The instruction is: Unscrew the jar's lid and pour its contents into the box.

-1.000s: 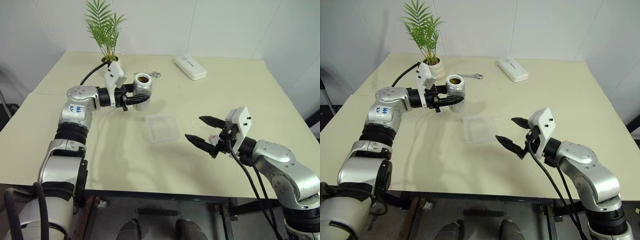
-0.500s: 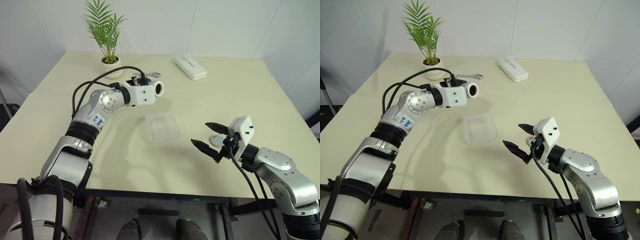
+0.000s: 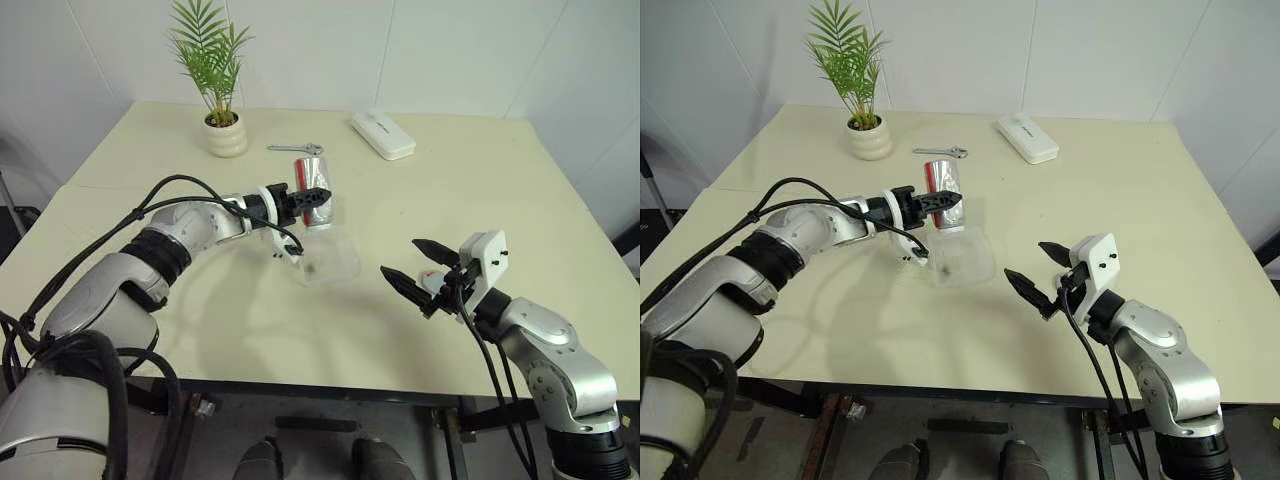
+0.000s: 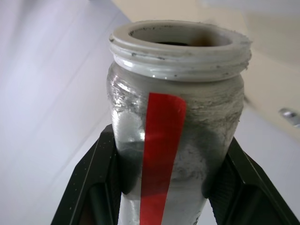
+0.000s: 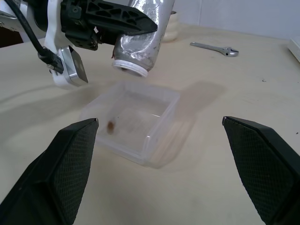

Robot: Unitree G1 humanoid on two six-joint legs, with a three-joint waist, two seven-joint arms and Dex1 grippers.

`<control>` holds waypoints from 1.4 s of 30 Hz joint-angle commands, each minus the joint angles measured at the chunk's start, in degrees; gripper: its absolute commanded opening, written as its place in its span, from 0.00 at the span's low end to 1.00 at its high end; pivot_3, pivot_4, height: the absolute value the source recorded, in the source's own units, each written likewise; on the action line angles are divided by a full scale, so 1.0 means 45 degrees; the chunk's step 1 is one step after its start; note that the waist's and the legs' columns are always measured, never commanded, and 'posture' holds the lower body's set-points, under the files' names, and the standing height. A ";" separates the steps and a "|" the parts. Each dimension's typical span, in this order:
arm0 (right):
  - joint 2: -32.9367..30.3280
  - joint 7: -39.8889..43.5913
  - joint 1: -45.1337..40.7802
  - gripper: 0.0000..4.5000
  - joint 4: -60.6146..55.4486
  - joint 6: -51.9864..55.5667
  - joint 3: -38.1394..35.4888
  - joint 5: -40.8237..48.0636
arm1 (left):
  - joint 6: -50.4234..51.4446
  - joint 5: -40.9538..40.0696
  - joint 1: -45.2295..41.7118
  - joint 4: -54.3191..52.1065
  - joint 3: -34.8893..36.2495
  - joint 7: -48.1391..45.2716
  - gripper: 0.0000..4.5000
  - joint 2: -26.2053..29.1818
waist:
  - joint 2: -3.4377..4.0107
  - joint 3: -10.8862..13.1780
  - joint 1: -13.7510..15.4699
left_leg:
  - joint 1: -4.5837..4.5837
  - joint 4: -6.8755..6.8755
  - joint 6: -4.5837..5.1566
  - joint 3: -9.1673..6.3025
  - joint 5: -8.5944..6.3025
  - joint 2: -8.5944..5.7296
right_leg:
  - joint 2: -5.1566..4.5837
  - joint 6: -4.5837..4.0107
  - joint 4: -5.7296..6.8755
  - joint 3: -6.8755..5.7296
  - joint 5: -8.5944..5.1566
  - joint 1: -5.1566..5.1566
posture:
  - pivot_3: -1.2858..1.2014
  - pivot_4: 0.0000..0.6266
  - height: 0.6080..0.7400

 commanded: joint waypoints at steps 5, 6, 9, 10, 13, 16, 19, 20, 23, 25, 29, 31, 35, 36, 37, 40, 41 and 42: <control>0.0446 -0.0241 -0.0074 0.99 -0.0009 -0.0474 -0.0050 -0.0084 | -0.0643 -0.0336 -0.0753 -0.0039 0.0236 -0.0268 0.43 0.0109 | 0.0000 0.0000 -0.0016 | 0.0005 0.0000 0.0000 0.0003 0.0000 0.0000 | 0.0000 0.0000 0.0009 0.0001 -0.0001 0.0001 | 0.52 0.24 1.00; 0.0487 -0.0240 -0.0051 0.99 -0.0005 -0.0484 -0.0036 -0.0088 | -0.0776 -0.0430 -0.0729 -0.0148 0.0303 -0.0415 0.43 0.0182 | 0.0000 0.0000 -0.0014 | 0.0004 0.0001 -0.0001 0.0003 0.0001 0.0000 | 0.0000 0.0000 0.0012 0.0001 -0.0001 0.0000 | 0.52 0.24 1.00; 0.0508 -0.0191 -0.0029 0.99 0.0041 -0.0520 -0.0043 -0.0113 | -0.1875 -0.1610 -0.0464 -0.0648 0.0952 -0.0999 0.43 0.0549 | 0.0000 0.0000 -0.0024 | 0.0004 0.0001 -0.0003 0.0003 0.0002 0.0001 | 0.0000 0.0000 0.0015 0.0001 -0.0001 -0.0001 | 0.52 0.24 1.00; 0.0496 -0.0172 -0.0029 0.99 0.0064 -0.0536 -0.0046 -0.0131 | -0.2287 -0.2598 -0.0326 -0.0458 0.1479 -0.1656 0.43 0.0524 | 0.0001 0.0000 -0.0021 | 0.0004 0.0001 -0.0004 0.0003 0.0002 0.0002 | 0.0000 0.0000 0.0015 0.0002 -0.0001 -0.0001 | 0.52 0.24 1.00; 0.0429 -0.0055 -0.0064 0.99 0.0100 -0.0570 -0.0051 -0.0157 | -0.3143 -0.5478 -0.0075 0.0670 0.3043 -0.3954 0.43 0.0379 | 0.0002 -0.0001 -0.0012 | 0.0004 0.0003 -0.0003 0.0004 0.0002 0.0002 | -0.0001 0.0000 0.0019 0.0001 -0.0001 0.0000 | 0.52 0.24 1.00; 0.0280 0.0153 -0.0143 0.99 0.0127 -0.0580 -0.0042 -0.0192 | -0.3551 -0.8778 0.0290 0.1854 0.4794 -0.7026 0.43 0.0098 | 0.0002 -0.0001 -0.0076 | 0.0017 0.0014 -0.0004 0.0011 0.0003 0.0003 | -0.0001 -0.0003 0.0040 0.0002 -0.0002 0.0000 | 0.52 0.24 1.00; -0.0053 0.0465 -0.0361 0.99 0.0132 -0.0533 0.0101 -0.0313 | -0.0895 -1.3574 0.1007 0.2491 0.7906 -1.1546 0.43 -0.0962 | 0.0005 -0.0003 -0.0054 | 0.0025 0.0030 -0.0005 0.0015 0.0005 0.0005 | 0.0000 -0.0009 0.0062 0.0003 -0.0005 0.0002 | 0.52 0.24 1.00; -0.0202 0.0610 -0.0451 0.99 0.0145 -0.0557 0.0214 -0.0418 | 0.0698 -1.5209 0.1156 0.2682 0.9153 -1.2777 0.43 -0.1405 | 0.0005 -0.0003 -0.0054 | 0.0019 0.0048 -0.0005 0.0012 0.0005 0.0006 | 0.0000 -0.0009 0.0069 0.0000 -0.0005 0.0003 | 0.52 0.24 1.00; -0.0522 0.0967 -0.0618 0.99 0.0169 -0.0607 0.0517 -0.0646 | 0.3858 -1.7922 0.1497 0.2794 1.1592 -1.4212 0.43 -0.1895 | 0.0003 -0.0002 -0.0086 | 0.0005 0.0112 0.0005 0.0006 0.0000 0.0005 | 0.0000 0.0002 0.0088 0.0000 0.0001 0.0013 | 0.52 0.24 1.00; -0.0697 0.1224 -0.0723 0.99 0.0170 -0.0632 0.0680 -0.0724 | 0.6490 -2.0212 0.1589 0.3111 1.3796 -1.4381 0.43 -0.2035 | 0.0003 -0.0002 -0.0179 | 0.0010 0.0131 0.0013 0.0002 -0.0005 0.0005 | 0.0001 0.0004 0.0095 0.0002 0.0003 0.0024 | 0.52 0.24 1.00; -0.0842 0.1515 -0.0854 0.99 0.0146 -0.0661 0.0859 -0.0849 | 0.8775 -2.2042 0.2217 0.2984 1.5790 -1.4235 0.43 -0.1804 | 0.0003 -0.0002 -0.0348 | 0.0011 0.0147 0.0014 -0.0018 -0.0006 0.0005 | 0.0001 0.0007 0.0119 -0.0003 0.0003 0.0028 | 0.52 0.24 1.00; -0.0901 0.1679 -0.0992 0.99 0.0111 -0.0718 0.1092 -0.0990 | 0.7831 -2.2221 0.3256 0.3151 1.6418 -1.3701 0.43 -0.1398 | 0.0003 -0.0002 -0.0423 | 0.0013 0.0162 0.0014 -0.0019 -0.0006 0.0005 | 0.0000 0.0008 0.0133 -0.0001 0.0004 0.0031 | 0.52 0.24 1.00; -0.1047 0.1954 -0.1110 0.99 0.0230 -0.0869 0.1361 -0.1327 | 0.5802 -2.1933 0.4674 0.3596 1.6537 -1.3407 0.43 -0.0790 | 0.0002 -0.0002 -0.0431 | 0.0033 0.0166 0.0003 -0.0018 0.0000 0.0015 | 0.0005 0.0002 0.0181 -0.0003 0.0001 0.0026 | 0.52 0.24 1.00; -0.1092 0.2019 -0.1126 0.99 0.0268 -0.0896 0.1418 -0.1401 | 0.5332 -2.2062 0.4912 0.3751 1.6701 -1.3367 0.43 -0.0696 | -0.0004 -0.0005 -0.0385 | 0.0034 0.0167 -0.0001 -0.0020 0.0003 0.0015 | 0.0006 0.0002 0.0187 -0.0005 0.0001 0.0025 | 0.52 0.24 1.00; -0.1126 0.2073 -0.1144 0.99 0.0288 -0.0909 0.1485 -0.1473 | 0.4635 -2.2251 0.5163 0.3881 1.6932 -1.3523 0.43 -0.0641 | -0.0006 -0.0006 -0.0372 | 0.0034 0.0176 -0.0002 -0.0021 0.0003 0.0015 | 0.0005 -0.0001 0.0190 -0.0008 0.0001 0.0028 | 0.52 0.24 1.00; -0.1095 0.2151 -0.1241 0.99 0.0321 -0.0865 0.1548 -0.1555 | 0.3986 -2.2158 0.5411 0.4463 1.7068 -1.2906 0.43 -0.0418 | -0.0008 -0.0007 -0.0348 | 0.0033 0.0191 -0.0002 -0.0019 0.0003 0.0012 | 0.0002 -0.0007 0.0186 -0.0006 0.0012 0.0036 | 0.52 0.24 1.00; -0.1062 0.2157 -0.1266 0.99 0.0318 -0.0846 0.1541 -0.1555 | 0.3890 -2.2149 0.5451 0.4601 1.7095 -1.2740 0.43 -0.0381 | -0.0009 -0.0008 -0.0303 | 0.0032 0.0191 -0.0002 -0.0019 0.0004 0.0012 | 0.0002 -0.0009 0.0185 -0.0006 0.0015 0.0037 | 0.52 0.24 1.00; -0.1036 0.2161 -0.1291 0.99 0.0332 -0.0841 0.1542 -0.1565 | 0.3768 -2.2169 0.5504 0.4705 1.7129 -1.2709 0.43 -0.0381 | -0.0009 -0.0008 -0.0277 | 0.0034 0.0192 -0.0001 -0.0020 0.0004 0.0012 | 0.0003 -0.0009 0.0185 -0.0009 0.0016 0.0041 | 0.52 0.24 1.00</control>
